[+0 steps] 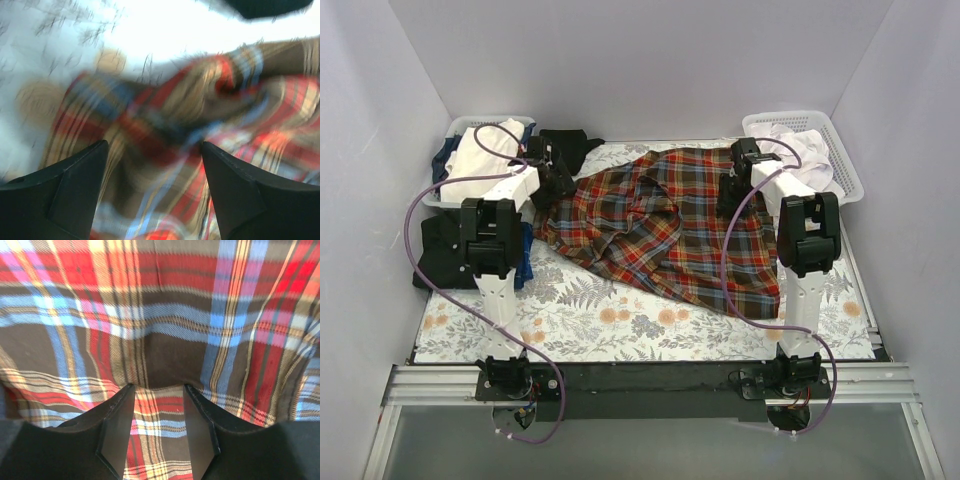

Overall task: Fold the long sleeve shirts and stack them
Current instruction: Fold the shirt

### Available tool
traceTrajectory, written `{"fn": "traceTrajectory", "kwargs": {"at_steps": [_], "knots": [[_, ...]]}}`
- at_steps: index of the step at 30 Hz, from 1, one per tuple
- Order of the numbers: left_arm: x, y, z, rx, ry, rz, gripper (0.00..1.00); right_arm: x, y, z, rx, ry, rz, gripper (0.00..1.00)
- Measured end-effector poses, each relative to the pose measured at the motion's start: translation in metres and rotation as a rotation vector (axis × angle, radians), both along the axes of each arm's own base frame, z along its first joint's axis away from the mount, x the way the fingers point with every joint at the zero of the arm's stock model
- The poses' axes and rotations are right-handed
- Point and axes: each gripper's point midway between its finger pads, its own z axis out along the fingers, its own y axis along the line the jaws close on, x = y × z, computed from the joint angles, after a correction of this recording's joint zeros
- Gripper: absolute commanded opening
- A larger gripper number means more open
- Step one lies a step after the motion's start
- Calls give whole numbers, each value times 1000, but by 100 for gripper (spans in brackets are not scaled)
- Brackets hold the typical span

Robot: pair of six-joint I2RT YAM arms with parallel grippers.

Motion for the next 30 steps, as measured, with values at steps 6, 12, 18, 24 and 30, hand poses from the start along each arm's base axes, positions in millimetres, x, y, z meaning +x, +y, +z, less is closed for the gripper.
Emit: {"fn": "traceTrajectory", "kwargs": {"at_steps": [6,12,18,24,30], "knots": [[-54,3,48,5,-1,-35,79,12,2,14,7,-42,1,51],[-107,0,111,-36,-77,-51,79,9,5,43,12,-93,9,51],[-179,-8,70,-92,83,-25,79,-18,6,93,18,-178,17,51],[-219,-32,41,-154,195,-9,78,-43,3,96,19,-166,17,50],[-213,-45,35,-189,163,31,78,-68,-2,75,9,-99,9,50]]}}
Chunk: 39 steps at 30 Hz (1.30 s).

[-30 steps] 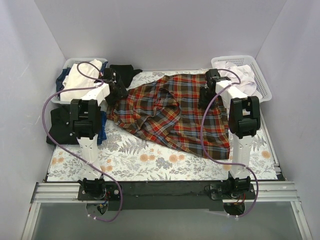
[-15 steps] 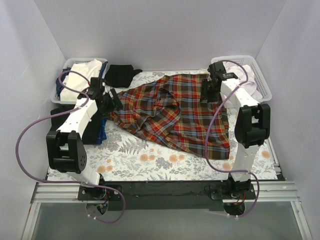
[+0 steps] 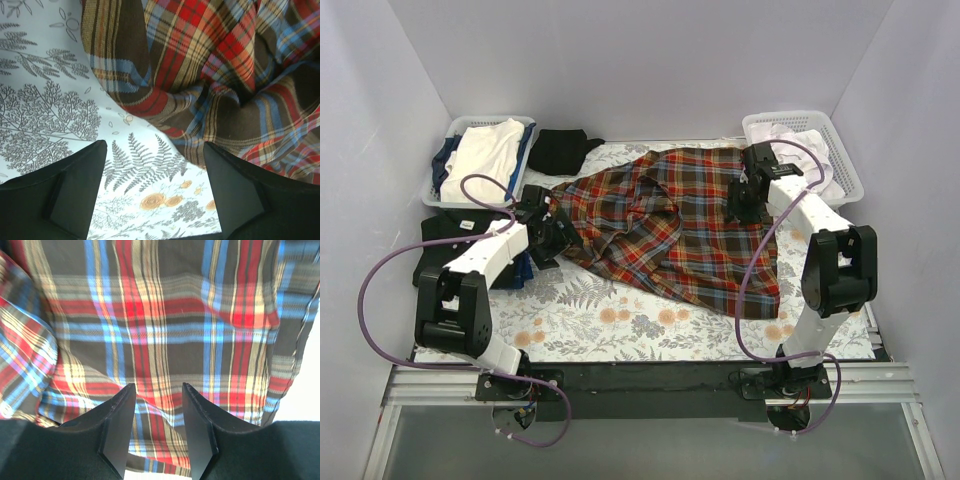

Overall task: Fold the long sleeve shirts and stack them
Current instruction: Fold the shirt

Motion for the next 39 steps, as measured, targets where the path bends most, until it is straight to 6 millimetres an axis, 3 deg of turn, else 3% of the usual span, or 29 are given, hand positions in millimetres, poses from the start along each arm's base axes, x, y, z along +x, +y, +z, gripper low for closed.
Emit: {"fn": "traceTrajectory", "kwargs": {"at_steps": [5,10,17,28,31,33,34,39], "knots": [[12,3,-1,9,-34,49,74,-15,-4,-6,-9,27,-11,49],[14,11,-11,59,-37,80,59,-20,-8,-2,-20,15,-21,49],[9,21,-26,106,-28,116,47,-22,-12,0,-37,6,-31,48],[14,28,-33,142,-43,144,44,-27,-19,3,-63,2,-43,48],[17,30,-32,152,-58,151,30,-28,-20,4,-68,0,-46,48],[19,31,-32,156,-62,154,15,-28,-21,4,-72,-2,-48,47],[20,32,-34,161,-62,153,0,-28,-22,5,-77,-4,-52,48],[19,34,-41,175,-47,154,0,-39,-28,4,-93,9,-67,49]]}}
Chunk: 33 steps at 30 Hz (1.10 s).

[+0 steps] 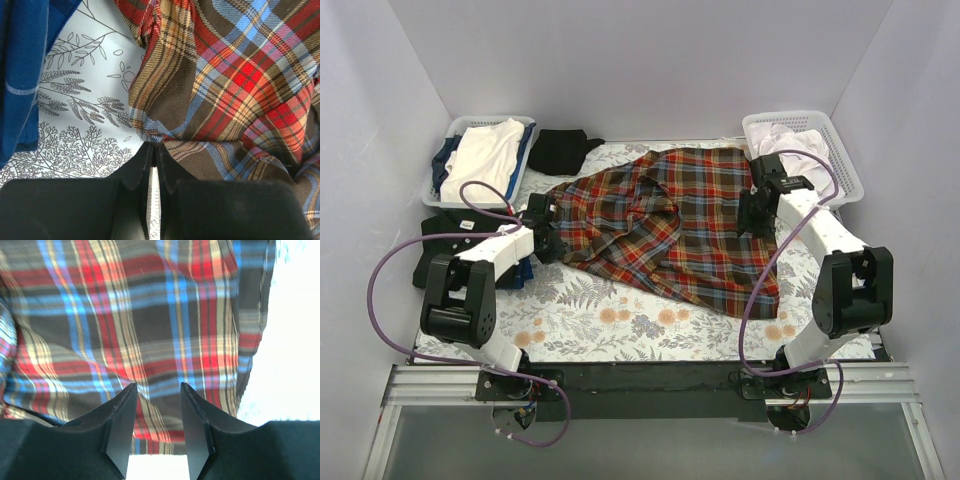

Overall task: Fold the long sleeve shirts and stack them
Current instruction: Fold the shirt

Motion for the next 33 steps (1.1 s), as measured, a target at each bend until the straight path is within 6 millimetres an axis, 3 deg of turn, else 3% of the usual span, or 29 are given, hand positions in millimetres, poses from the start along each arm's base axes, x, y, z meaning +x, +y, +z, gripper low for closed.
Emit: {"fn": "traceTrajectory", "kwargs": {"at_steps": [6,14,20,24,28,31,33], "knots": [[-3,4,7,18,-2,3,0,-44,-22,-16,-2,118,-70,50],[-8,10,40,35,-81,7,0,-128,-40,-45,-30,347,-147,54],[-22,15,27,51,-46,11,0,-181,-40,-67,-17,495,-159,55],[-30,16,20,55,-21,10,0,-193,-37,-74,0,531,-163,55],[-30,16,20,57,-20,7,0,-190,-34,-82,12,543,-169,53],[-30,16,20,59,-19,3,0,-186,-34,-92,13,542,-173,33],[-31,16,20,61,-17,1,0,-187,-33,-95,16,548,-175,4]]}}
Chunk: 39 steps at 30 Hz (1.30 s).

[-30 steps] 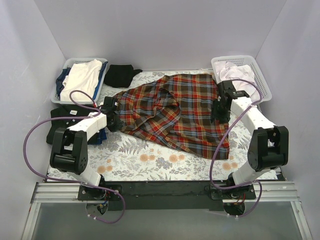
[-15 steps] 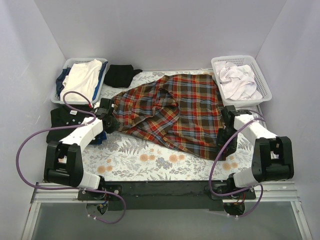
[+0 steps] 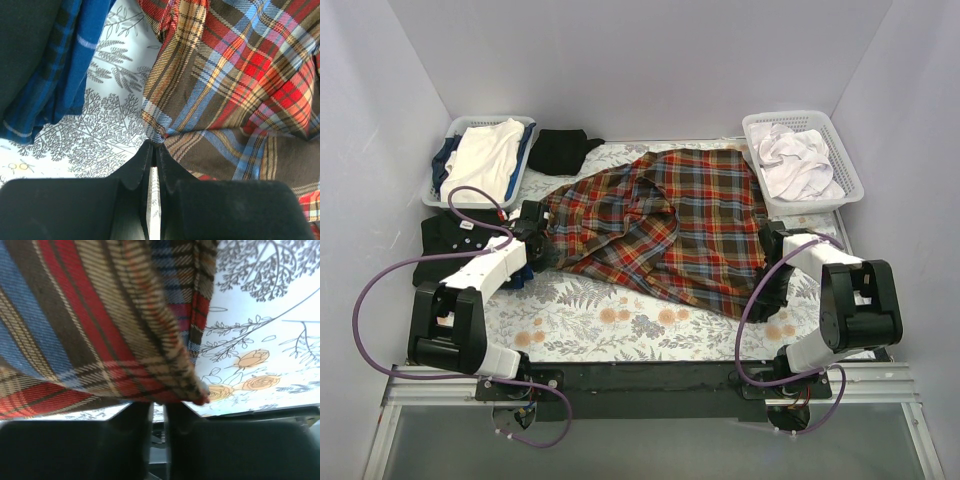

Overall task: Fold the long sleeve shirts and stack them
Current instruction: Fold the shirt

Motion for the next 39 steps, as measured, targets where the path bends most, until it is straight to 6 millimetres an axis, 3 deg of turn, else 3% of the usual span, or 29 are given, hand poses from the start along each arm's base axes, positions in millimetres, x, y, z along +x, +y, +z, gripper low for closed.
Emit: {"fn": "traceTrajectory", "kwargs": {"at_steps": [7,13,21,22,24,27,32,36,39], "knots": [[-7,2,1,12,20,-6,0,-6,1,3,8,-11,-13,1],[-14,8,9,29,15,0,0,-6,-3,23,6,-80,-28,1],[-16,29,19,39,5,44,0,37,-8,70,31,-253,-91,1],[-17,30,19,37,5,45,5,42,-8,74,38,-268,-92,1],[-17,29,19,28,9,40,47,46,-6,77,48,-279,-90,1],[-15,25,22,6,-4,9,67,42,-7,71,49,-250,-81,1],[12,-1,56,-119,-159,-108,71,23,-4,54,68,-180,-74,1],[42,-37,92,-241,-333,-285,70,20,-1,49,90,-166,-70,1],[56,-70,101,-286,-383,-429,70,23,1,48,104,-176,-66,1]]}}
